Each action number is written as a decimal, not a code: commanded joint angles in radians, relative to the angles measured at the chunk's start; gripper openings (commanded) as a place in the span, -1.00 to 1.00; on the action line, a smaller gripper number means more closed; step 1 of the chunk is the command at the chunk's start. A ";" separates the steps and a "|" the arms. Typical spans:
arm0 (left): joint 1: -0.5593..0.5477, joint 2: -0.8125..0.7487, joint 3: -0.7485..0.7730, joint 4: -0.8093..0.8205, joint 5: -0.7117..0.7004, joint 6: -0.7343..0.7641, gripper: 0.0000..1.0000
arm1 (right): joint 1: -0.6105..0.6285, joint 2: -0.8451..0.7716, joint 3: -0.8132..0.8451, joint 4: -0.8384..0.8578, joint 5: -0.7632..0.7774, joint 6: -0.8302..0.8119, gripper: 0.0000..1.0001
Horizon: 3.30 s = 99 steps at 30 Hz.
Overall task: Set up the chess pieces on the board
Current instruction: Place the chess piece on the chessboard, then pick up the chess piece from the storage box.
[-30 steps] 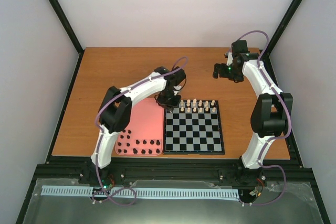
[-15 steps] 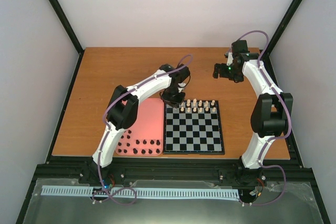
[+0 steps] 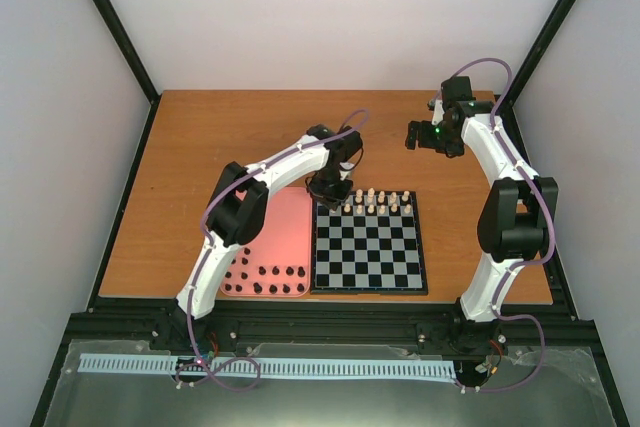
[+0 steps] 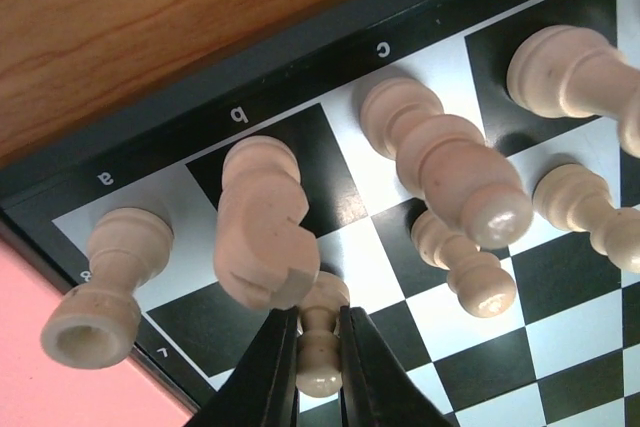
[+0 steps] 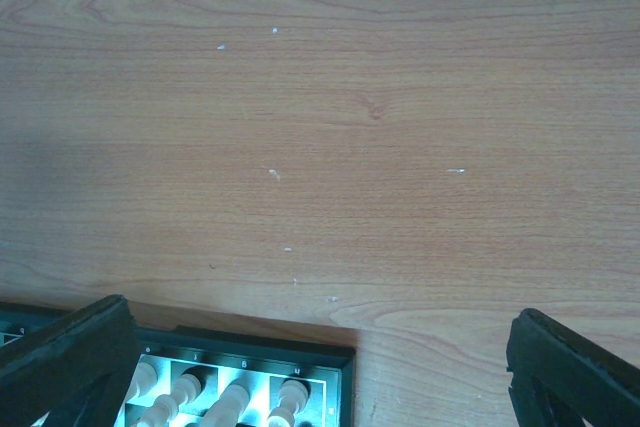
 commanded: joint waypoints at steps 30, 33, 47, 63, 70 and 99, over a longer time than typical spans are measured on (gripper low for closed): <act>0.030 -0.280 0.008 -0.100 -0.132 -0.013 -0.01 | -0.006 0.023 0.007 0.002 -0.001 -0.015 1.00; 0.094 -0.409 -0.183 -0.041 -0.163 -0.070 0.06 | -0.006 0.024 0.009 0.003 -0.002 -0.014 1.00; 0.409 -0.725 -0.861 0.220 -0.168 -0.233 0.12 | -0.006 0.021 -0.004 0.006 -0.019 -0.012 1.00; 0.489 -0.680 -0.969 0.302 -0.123 -0.223 0.00 | -0.005 0.014 -0.015 0.007 -0.020 -0.012 1.00; 0.496 -0.651 -0.986 0.319 -0.103 -0.218 -0.15 | -0.006 0.014 -0.015 0.005 -0.014 -0.015 1.00; 0.464 -0.627 -0.846 0.177 -0.056 -0.129 -0.98 | -0.005 0.027 -0.011 0.006 -0.010 -0.014 1.00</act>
